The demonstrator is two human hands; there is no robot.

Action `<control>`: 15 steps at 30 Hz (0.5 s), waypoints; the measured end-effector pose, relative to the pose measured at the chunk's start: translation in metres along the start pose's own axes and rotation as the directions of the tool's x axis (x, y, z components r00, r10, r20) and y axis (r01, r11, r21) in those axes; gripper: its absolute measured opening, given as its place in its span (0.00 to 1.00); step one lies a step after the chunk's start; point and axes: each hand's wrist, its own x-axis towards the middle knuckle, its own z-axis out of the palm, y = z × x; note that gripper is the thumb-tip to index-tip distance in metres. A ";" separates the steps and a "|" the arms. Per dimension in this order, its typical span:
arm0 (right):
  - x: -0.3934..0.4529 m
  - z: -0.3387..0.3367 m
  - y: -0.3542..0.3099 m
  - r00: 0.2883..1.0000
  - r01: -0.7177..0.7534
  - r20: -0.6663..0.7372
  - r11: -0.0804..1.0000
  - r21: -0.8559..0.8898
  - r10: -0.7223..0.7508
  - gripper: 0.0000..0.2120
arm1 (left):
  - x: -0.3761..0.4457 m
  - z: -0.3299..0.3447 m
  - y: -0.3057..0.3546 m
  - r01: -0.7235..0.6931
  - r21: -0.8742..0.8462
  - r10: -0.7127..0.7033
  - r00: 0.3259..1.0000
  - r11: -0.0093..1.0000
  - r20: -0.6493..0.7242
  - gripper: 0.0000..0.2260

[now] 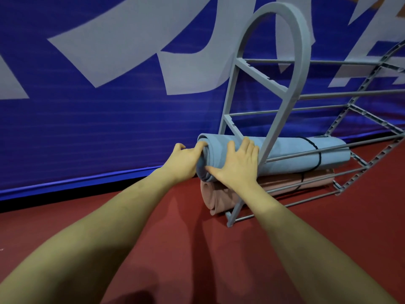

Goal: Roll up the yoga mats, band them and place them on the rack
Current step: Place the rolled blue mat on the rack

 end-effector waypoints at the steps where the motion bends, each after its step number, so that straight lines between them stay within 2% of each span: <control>1: 0.001 0.001 -0.001 1.000 -0.008 -0.012 1.000 0.000 0.008 0.37 | 0.002 0.002 -0.002 -0.011 -0.005 0.011 1.000 1.000 0.010 0.26; 6: 0.002 0.006 0.005 1.000 -0.003 -0.029 0.996 -0.084 0.001 0.24 | 0.024 0.026 0.020 -0.027 -0.161 0.034 0.999 0.987 0.039 0.30; 9: 0.005 0.008 0.005 0.999 -0.010 -0.040 0.994 -0.113 0.006 0.23 | 0.029 0.025 0.020 0.021 -0.199 -0.011 0.999 0.980 0.051 0.32; 15: 0.008 0.012 -0.004 0.992 -0.114 -0.077 0.979 -0.167 0.103 0.23 | 0.035 0.018 0.010 0.011 -0.091 0.001 0.991 0.996 0.134 0.35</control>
